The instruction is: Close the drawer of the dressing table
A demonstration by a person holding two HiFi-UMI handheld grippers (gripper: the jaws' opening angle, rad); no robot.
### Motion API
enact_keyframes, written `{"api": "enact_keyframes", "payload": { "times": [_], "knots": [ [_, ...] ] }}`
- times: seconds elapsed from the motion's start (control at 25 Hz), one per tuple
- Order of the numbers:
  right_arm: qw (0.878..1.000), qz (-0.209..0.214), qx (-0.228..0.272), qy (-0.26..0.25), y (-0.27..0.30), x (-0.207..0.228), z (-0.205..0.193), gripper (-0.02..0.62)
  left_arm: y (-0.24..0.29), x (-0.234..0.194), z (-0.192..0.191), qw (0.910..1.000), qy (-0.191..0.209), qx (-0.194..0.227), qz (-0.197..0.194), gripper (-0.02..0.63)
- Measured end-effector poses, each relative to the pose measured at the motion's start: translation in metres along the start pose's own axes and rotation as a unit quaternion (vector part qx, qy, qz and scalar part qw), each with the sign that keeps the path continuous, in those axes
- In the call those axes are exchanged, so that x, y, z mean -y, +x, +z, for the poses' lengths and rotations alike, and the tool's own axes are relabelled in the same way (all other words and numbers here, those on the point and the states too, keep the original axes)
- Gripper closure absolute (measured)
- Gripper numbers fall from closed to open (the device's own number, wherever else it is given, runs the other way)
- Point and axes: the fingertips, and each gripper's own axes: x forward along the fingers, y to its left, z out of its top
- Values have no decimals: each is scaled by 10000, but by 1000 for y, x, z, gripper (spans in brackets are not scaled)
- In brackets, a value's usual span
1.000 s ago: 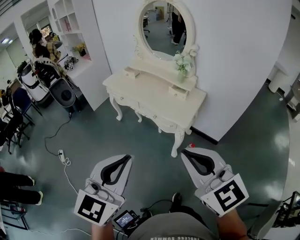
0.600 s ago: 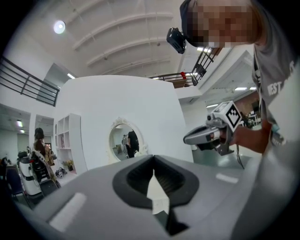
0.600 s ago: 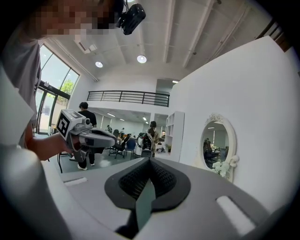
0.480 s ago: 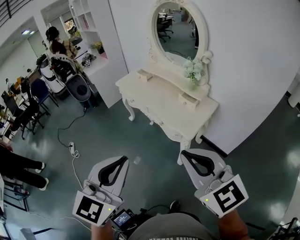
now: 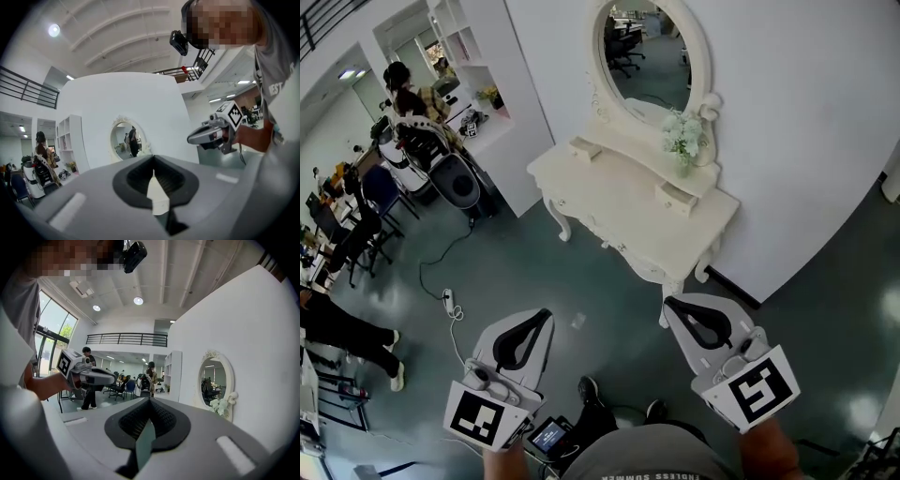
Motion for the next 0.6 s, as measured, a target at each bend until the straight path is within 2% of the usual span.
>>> {"api": "enact_keyframes", "payload": {
  "times": [0.24,0.44,0.6],
  "knots": [
    [9990,-408,-156,-66,19,4,3,595,20,-27,-7,9990,-72,211,-389,604],
    [9965,-786,-270,-73,53,2,15,595,38,-67,-11,9962,-80,425,-760,604],
    [9939,-1049,-332,-51,84,-1,23,595,49,-99,-22,9937,-141,427,-1031,604]
  ]
}}
